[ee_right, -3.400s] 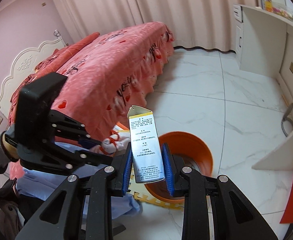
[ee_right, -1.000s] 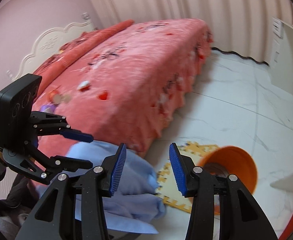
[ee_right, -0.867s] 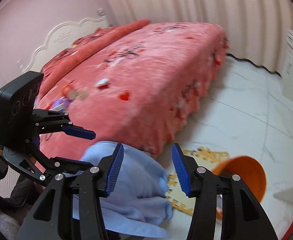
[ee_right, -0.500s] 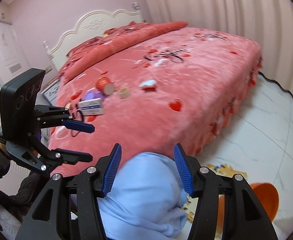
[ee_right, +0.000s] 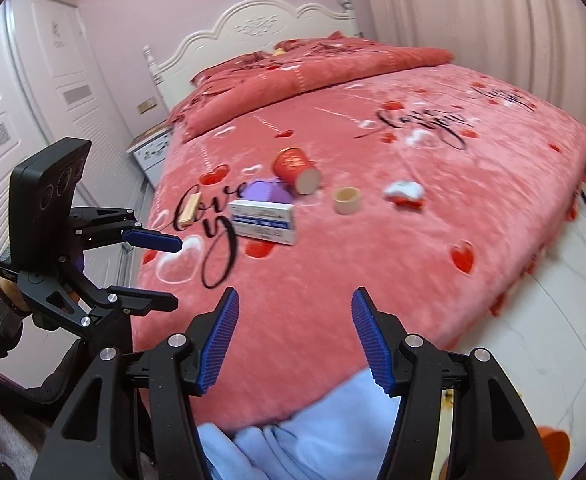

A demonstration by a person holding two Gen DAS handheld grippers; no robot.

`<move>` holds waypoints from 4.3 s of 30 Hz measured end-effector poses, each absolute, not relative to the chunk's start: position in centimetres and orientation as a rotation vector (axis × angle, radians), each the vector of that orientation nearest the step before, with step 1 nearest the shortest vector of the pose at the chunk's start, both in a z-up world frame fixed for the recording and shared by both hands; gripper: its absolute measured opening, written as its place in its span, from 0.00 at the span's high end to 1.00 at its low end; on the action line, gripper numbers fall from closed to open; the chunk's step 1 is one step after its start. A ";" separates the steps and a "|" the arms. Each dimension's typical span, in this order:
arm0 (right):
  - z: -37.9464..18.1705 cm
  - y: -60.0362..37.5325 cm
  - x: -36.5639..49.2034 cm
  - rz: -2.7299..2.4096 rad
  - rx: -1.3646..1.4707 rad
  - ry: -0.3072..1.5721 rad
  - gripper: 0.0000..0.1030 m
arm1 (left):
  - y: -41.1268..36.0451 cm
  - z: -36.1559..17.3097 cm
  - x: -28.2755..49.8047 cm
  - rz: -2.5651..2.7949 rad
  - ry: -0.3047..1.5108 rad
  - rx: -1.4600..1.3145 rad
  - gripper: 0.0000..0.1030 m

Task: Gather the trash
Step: 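Move both open tools back toward the bed, then grasp the wooden stick with the left tool while the right tool grasps the white medicine box, then carry the stick and medicine box in both tools over the orange bucket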

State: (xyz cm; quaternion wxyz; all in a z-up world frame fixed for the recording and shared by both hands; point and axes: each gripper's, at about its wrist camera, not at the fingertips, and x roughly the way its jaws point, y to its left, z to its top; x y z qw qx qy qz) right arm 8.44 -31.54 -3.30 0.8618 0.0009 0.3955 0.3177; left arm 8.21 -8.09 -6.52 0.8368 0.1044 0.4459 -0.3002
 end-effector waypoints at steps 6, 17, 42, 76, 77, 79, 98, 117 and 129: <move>-3.9 -27.7 10.0 0.722 -0.030 0.852 0.42 | -3.6 -7.1 8.7 -0.559 0.953 0.175 0.25; -5.9 -23.1 14.5 0.777 -0.066 0.909 0.40 | 4.2 -8.6 11.8 -0.414 0.986 0.063 0.25; -11.3 -18.7 23.5 0.897 -0.111 1.011 0.40 | 13.4 -17.4 20.5 0.086 1.046 -0.174 0.36; -15.0 -14.8 24.8 1.072 -0.256 0.976 0.78 | 6.6 -15.0 17.0 -0.353 1.123 -0.056 0.71; -14.8 -14.8 24.5 1.077 -0.253 0.976 0.80 | 6.5 -15.0 16.8 -0.357 1.123 -0.058 0.71; -14.0 -15.1 23.3 1.076 -0.261 0.958 0.83 | 6.2 -14.6 16.3 -0.364 1.116 -0.061 0.71; -6.7 -24.1 10.6 0.950 -0.168 0.855 0.84 | -1.1 -8.7 8.4 -0.522 1.018 0.101 0.71; -3.7 -35.1 3.7 0.742 -0.036 0.758 0.84 | -11.5 -5.9 5.9 -0.718 0.945 0.306 0.71; -3.3 -47.2 -1.3 0.487 0.077 0.728 0.84 | -23.8 -5.7 6.5 -0.963 0.894 0.468 0.71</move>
